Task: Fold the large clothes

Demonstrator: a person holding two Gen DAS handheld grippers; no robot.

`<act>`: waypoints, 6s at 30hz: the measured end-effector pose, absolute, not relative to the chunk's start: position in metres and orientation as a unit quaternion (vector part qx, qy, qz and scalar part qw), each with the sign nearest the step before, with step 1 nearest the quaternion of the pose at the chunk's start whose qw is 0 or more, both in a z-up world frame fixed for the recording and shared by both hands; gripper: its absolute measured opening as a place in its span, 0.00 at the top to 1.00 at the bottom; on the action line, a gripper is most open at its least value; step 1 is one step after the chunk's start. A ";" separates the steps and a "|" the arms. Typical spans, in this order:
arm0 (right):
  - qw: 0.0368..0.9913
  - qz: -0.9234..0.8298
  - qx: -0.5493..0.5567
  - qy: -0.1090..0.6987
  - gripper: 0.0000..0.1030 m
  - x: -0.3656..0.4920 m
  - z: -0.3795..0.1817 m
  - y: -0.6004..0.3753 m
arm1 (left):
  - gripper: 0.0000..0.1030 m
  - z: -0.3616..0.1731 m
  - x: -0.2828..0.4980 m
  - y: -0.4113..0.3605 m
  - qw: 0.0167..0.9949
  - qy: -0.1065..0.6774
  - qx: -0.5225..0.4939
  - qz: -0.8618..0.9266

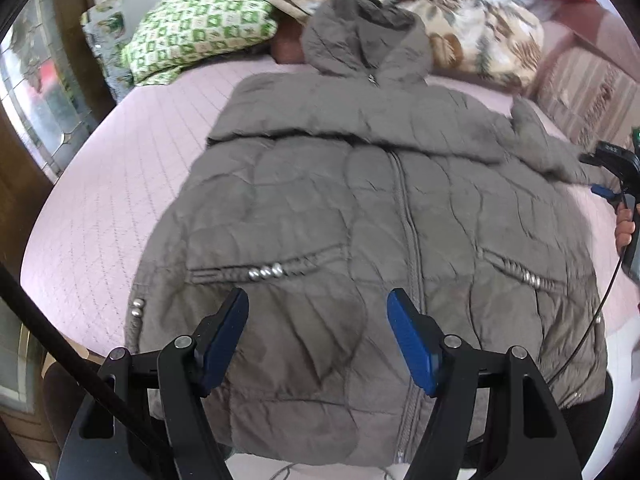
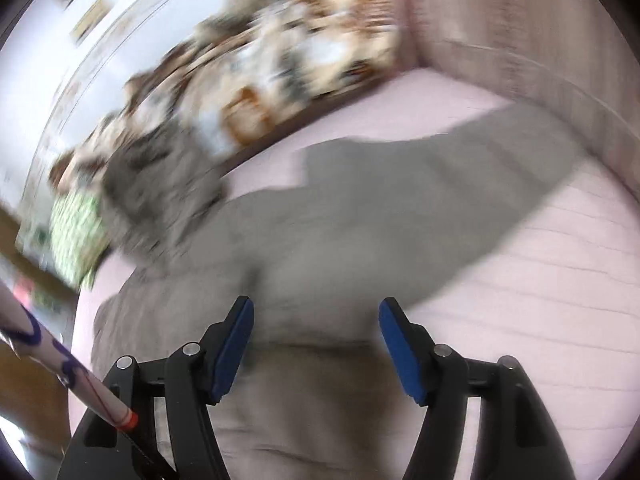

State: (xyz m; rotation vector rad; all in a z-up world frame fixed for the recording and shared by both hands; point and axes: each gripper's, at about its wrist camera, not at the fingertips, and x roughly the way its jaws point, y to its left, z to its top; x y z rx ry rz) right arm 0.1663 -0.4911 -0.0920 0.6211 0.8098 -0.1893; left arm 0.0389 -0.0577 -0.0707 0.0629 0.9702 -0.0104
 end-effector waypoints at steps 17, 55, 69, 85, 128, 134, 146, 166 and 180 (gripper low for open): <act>0.783 -0.229 0.508 0.276 0.45 0.161 -0.177 -0.708 | 0.31 -0.098 0.092 -0.066 0.859 0.506 0.052 0.051; 0.871 0.207 0.162 0.414 0.90 0.283 -0.054 -0.162 | 0.31 -0.031 0.104 0.077 0.890 0.433 -0.085 0.111; 0.835 0.310 0.198 0.409 0.88 0.310 -0.157 -0.160 | 0.31 -0.051 0.199 0.098 0.852 0.466 -0.090 0.220; 0.770 0.430 0.311 0.355 0.26 0.285 -0.135 -0.194 | 0.31 0.017 0.190 0.113 0.829 0.429 -0.184 0.309; 0.928 -0.027 0.218 0.301 0.26 0.174 -0.074 -0.367 | 0.55 -0.094 0.347 -0.024 0.825 0.550 -0.125 -0.018; 0.929 -0.038 0.210 0.302 0.26 0.178 -0.074 -0.371 | 0.80 -0.056 0.325 -0.030 0.842 0.526 -0.114 -0.033; 0.929 -0.048 0.214 0.299 0.26 0.184 -0.075 -0.375 | 0.75 -0.091 0.315 0.022 0.828 0.536 -0.160 0.033; 0.910 -0.079 0.173 0.368 0.30 0.225 -0.105 -0.362 | 0.48 -0.084 0.315 0.006 0.838 0.535 -0.076 0.074; 0.949 -0.099 0.072 0.291 0.29 0.201 -0.072 -0.330 | 0.48 -0.019 0.210 0.043 0.876 0.469 -0.040 0.107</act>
